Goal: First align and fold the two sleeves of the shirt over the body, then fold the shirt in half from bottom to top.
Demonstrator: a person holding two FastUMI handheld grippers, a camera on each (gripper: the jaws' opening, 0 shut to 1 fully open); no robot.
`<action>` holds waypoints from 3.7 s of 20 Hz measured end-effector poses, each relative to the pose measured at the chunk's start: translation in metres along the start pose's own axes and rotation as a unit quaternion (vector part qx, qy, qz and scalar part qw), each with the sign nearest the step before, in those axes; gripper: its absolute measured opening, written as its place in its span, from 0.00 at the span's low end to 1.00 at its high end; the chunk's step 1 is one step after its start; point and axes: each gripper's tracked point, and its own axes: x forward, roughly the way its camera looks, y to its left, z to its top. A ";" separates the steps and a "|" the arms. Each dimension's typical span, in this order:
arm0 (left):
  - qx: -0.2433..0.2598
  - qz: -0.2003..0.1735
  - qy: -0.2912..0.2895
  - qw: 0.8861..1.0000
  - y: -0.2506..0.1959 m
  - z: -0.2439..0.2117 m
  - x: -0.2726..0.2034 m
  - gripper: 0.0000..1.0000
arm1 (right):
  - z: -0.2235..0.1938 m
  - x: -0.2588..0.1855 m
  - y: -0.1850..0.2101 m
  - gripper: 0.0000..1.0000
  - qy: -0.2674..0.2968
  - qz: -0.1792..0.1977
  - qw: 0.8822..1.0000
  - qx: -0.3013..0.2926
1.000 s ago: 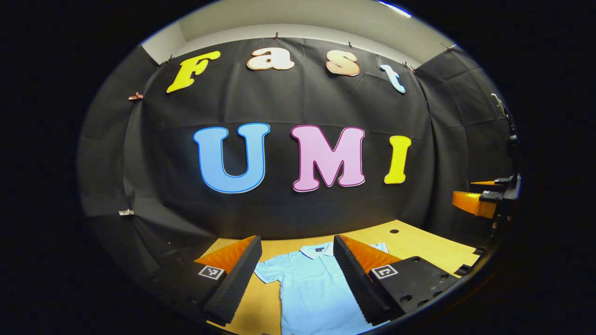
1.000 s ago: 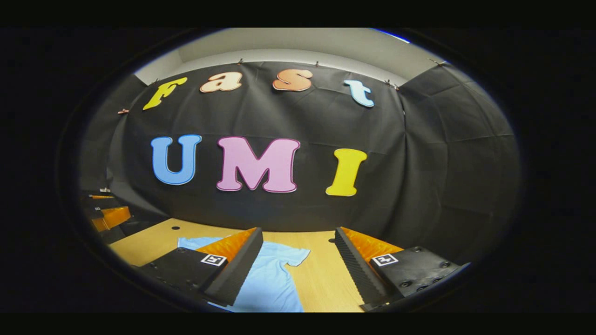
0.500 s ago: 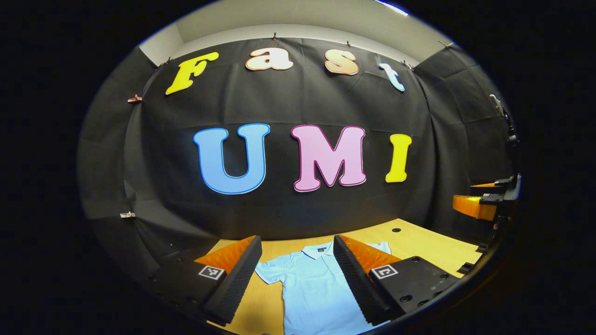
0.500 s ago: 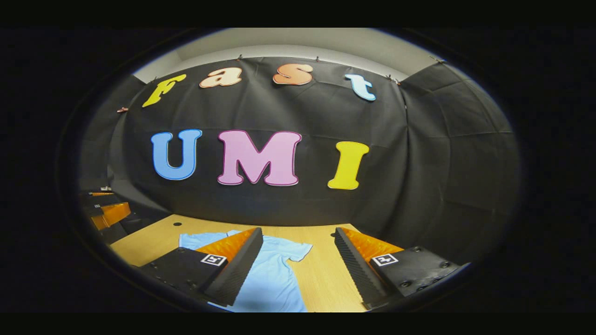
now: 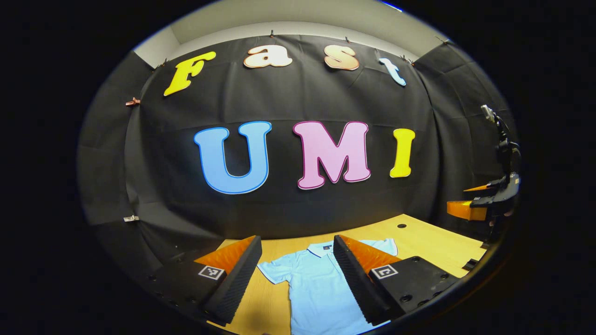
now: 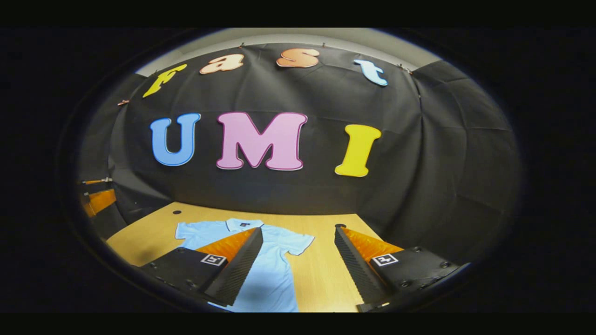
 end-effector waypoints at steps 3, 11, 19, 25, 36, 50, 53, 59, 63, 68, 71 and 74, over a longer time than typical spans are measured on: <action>0.003 0.013 0.013 1.000 0.004 -0.005 0.007 0.99 | -0.013 0.040 -0.003 0.97 0.029 0.014 0.999 -0.005; 0.013 0.042 0.057 0.997 0.006 -0.021 0.034 0.99 | -0.076 0.175 -0.011 0.98 0.118 0.038 0.992 -0.011; 0.004 0.060 0.094 0.994 -0.003 -0.051 0.079 0.99 | -0.170 0.306 -0.025 0.97 0.205 0.016 0.979 -0.010; -0.004 0.063 0.119 0.991 -0.006 -0.071 0.102 0.99 | -0.236 0.359 -0.034 0.97 0.262 -0.006 0.965 -0.012; -0.008 0.082 0.122 0.989 0.005 -0.079 0.111 0.99 | -0.260 0.366 -0.024 0.73 0.290 0.014 0.956 0.046; -0.023 0.120 0.133 0.984 0.035 -0.102 0.080 0.99 | -0.193 0.359 0.059 0.06 0.226 0.058 0.972 0.033; -0.020 0.126 0.130 0.983 0.041 -0.105 0.075 0.99 | -0.172 0.350 0.115 0.11 0.215 0.101 0.971 0.017; -0.039 0.135 0.127 0.982 0.045 -0.114 0.074 0.99 | -0.176 0.327 0.224 0.13 0.226 0.162 0.960 -0.037; -0.037 0.128 0.130 0.983 0.050 -0.123 0.083 0.99 | -0.181 0.305 0.246 0.94 0.204 0.184 0.959 -0.073; -0.050 0.101 0.139 0.984 0.058 -0.149 0.135 0.99 | -0.170 0.271 0.204 0.97 0.187 0.174 0.964 -0.072; -0.060 0.085 0.148 0.984 0.065 -0.168 0.177 0.99 | -0.165 0.258 0.169 0.96 0.176 0.158 0.970 -0.060; -0.048 0.069 0.175 0.981 0.074 -0.196 0.218 0.99 | -0.166 0.251 0.141 0.98 0.173 0.145 0.973 -0.051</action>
